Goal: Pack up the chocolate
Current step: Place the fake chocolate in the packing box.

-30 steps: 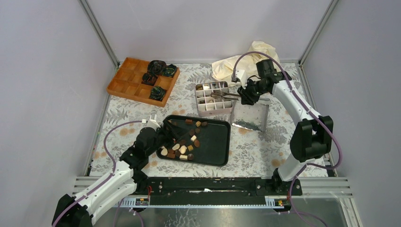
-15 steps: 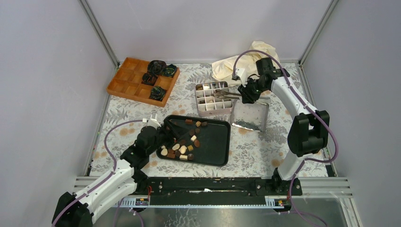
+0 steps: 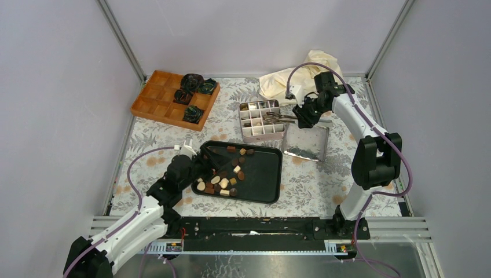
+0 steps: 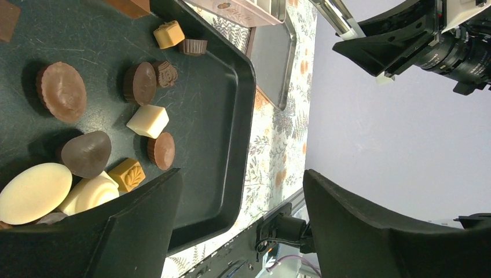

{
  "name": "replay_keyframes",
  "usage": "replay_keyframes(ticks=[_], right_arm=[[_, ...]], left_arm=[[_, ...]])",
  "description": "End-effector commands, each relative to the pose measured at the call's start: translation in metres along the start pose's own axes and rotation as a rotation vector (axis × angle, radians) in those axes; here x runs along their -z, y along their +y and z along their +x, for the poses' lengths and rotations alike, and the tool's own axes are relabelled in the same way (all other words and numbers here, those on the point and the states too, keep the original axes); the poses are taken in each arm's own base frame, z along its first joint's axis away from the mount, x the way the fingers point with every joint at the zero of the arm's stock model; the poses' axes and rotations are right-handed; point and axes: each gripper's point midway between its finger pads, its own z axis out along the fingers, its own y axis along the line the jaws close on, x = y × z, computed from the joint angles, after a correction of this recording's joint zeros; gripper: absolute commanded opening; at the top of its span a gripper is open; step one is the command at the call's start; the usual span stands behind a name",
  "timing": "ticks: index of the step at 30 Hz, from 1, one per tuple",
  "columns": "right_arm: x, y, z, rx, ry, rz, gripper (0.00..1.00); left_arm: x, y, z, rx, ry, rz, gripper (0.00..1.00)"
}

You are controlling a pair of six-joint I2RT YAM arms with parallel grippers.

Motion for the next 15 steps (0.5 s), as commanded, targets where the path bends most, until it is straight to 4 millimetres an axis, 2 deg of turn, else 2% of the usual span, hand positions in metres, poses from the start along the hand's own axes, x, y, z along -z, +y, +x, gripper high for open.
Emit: replay_keyframes(ticks=[1,7,15], right_arm=[[0.0057,-0.0009,-0.0007,-0.003,-0.009,0.008,0.23],[0.0085,0.0007,-0.0013,-0.003,-0.017,0.01,0.33],[0.0133,0.0011,-0.0031,-0.003,-0.024,0.017,0.4]], left_arm=[[0.0015,-0.0152,-0.0054,0.001,-0.023,0.043,0.83],[0.001,-0.0175,-0.0057,-0.002,-0.022,0.045,0.82],[0.0018,-0.0196,-0.0047,-0.004,-0.02,0.051,0.82]])
